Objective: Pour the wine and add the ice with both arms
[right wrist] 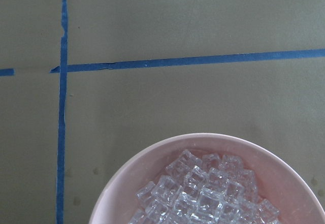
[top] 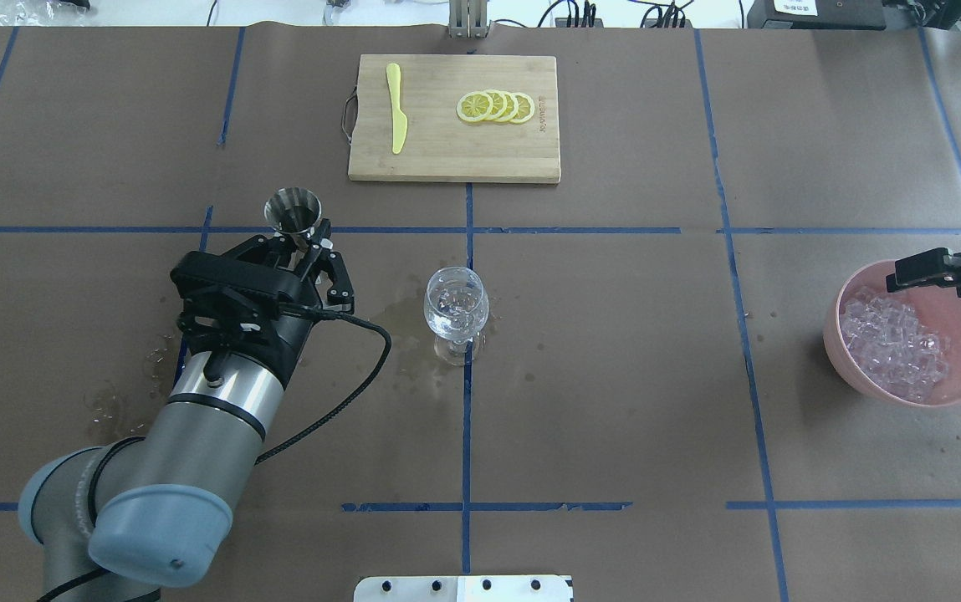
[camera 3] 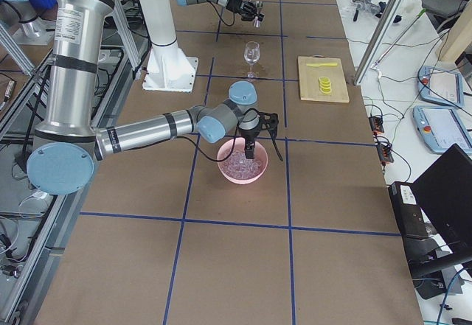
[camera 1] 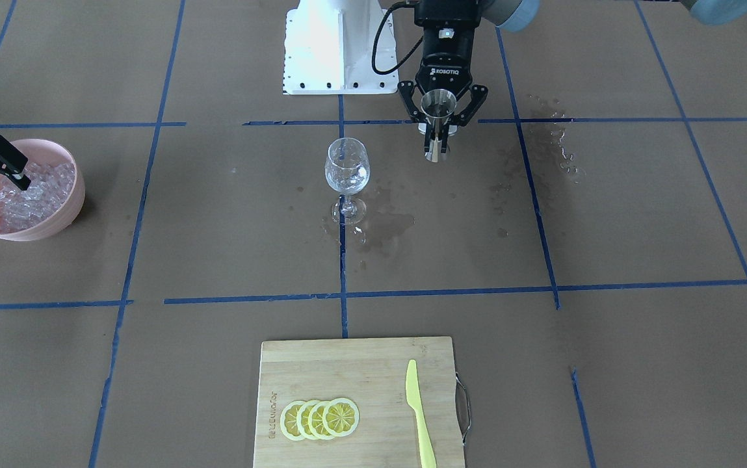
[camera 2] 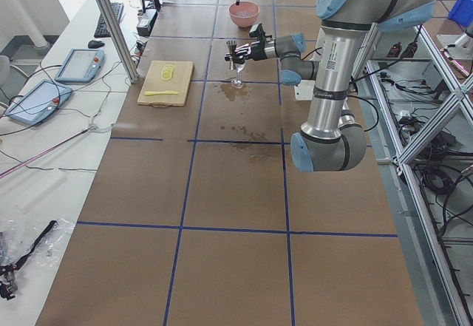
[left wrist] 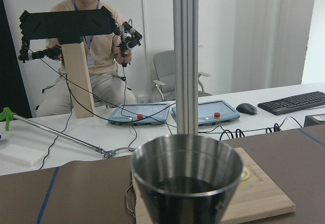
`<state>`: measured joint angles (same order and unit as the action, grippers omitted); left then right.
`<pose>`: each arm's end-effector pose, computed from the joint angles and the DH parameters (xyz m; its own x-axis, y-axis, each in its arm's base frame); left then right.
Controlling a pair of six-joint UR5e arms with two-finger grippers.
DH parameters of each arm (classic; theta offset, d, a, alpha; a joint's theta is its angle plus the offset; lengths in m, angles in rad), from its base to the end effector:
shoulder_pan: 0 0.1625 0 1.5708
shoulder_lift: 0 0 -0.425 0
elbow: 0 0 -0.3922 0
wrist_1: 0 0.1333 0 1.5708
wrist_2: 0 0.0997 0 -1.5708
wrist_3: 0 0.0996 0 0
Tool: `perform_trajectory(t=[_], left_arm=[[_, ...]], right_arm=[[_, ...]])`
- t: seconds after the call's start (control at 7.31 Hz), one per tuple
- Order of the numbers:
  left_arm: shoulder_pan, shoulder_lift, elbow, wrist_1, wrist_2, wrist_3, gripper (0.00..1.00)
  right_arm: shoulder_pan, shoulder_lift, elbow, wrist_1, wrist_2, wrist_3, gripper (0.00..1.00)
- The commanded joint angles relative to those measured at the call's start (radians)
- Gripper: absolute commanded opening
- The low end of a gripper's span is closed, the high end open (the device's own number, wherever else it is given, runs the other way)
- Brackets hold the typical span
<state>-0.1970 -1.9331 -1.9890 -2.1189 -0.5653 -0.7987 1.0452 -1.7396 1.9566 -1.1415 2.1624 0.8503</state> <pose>0.4527 -0.3120 0.1999 0.8025 0.2209 -0.5543 0.4870 0.2941 0.8224 -0.1540 -0.4205 0.5030 0.6635 0.0525 0.7463 -0.1487 0.9869 0.0628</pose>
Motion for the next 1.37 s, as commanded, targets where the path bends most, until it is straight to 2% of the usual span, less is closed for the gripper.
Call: perform_trajectory(t=[0.0,0.55,0.82,1.23], left_arm=[[0.013,-0.044,0.033,0.007,0.002,0.172,0.00],[0.022,-0.124,0.047,0.172,0.010,0.325,0.00],[0.028,-0.126,0.053,0.191,0.024,0.393,0.00],[0.031,-0.126,0.059,0.201,0.091,0.599,0.00]], right_arm=[[-0.001,0.002,0.001,0.002,0.001,0.001,1.00],[-0.001,0.000,0.002,0.002,0.005,0.001,1.00],[-0.001,0.000,0.002,0.002,0.005,0.001,1.00],[-0.001,0.000,0.002,0.002,0.007,0.001,1.00]])
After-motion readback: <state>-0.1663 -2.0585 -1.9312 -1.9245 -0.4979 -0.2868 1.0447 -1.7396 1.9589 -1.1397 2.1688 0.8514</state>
